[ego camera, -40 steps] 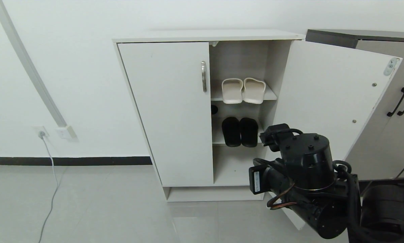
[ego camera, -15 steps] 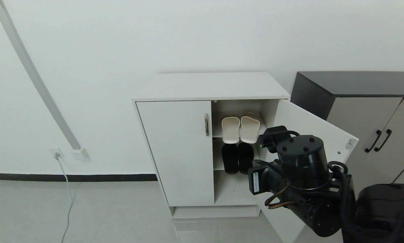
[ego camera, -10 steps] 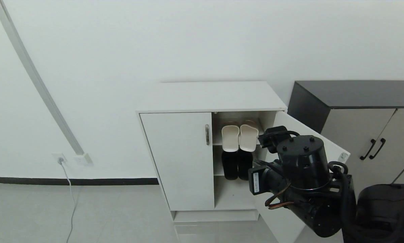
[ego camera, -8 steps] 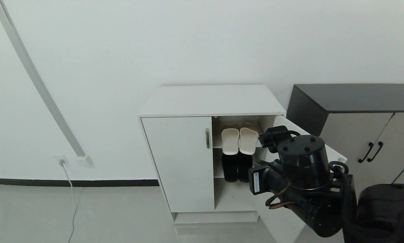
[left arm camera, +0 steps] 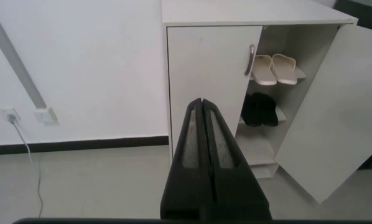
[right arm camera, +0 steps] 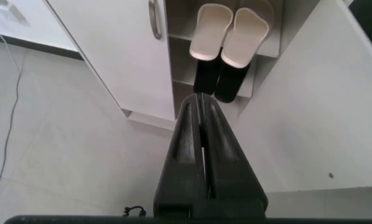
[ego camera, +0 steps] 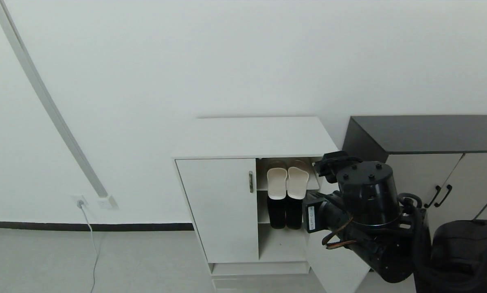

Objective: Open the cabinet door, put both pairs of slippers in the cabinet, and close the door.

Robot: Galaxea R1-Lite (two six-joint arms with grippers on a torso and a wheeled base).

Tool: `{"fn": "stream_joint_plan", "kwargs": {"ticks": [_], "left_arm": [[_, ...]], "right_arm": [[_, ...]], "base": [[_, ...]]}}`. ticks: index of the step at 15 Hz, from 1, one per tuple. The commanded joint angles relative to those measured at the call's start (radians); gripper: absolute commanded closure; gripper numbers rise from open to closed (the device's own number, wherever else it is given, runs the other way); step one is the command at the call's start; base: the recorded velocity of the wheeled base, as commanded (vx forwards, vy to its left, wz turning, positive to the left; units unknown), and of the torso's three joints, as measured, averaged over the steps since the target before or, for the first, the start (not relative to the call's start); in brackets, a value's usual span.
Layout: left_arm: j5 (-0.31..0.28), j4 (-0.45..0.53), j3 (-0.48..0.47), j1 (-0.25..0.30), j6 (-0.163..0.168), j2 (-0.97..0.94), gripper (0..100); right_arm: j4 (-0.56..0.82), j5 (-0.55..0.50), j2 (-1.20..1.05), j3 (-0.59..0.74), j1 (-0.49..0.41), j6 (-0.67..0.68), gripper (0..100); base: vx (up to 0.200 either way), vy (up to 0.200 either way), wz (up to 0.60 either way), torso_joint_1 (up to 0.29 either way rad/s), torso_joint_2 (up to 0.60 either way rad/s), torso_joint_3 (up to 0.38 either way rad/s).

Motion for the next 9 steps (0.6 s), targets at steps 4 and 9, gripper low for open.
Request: {"fn": "stream_joint_plan", "kwargs": {"ticks": [4,9], "left_arm": [[-0.001,0.000,0.000,0.000,0.000,0.001,100],[-0.001,0.000,0.000,0.000,0.000,0.001,100]], "right_arm": [[0.000,0.000,0.002,0.000,-0.001,0.000,100],[0.000,0.005,0.002,0.001,-0.010,0.000,100]], "base": [[0.000,0.000,0.00,0.139,-0.30,-0.162],[0.000,0.000,-0.36,0.002,0.00,0.000]]}}
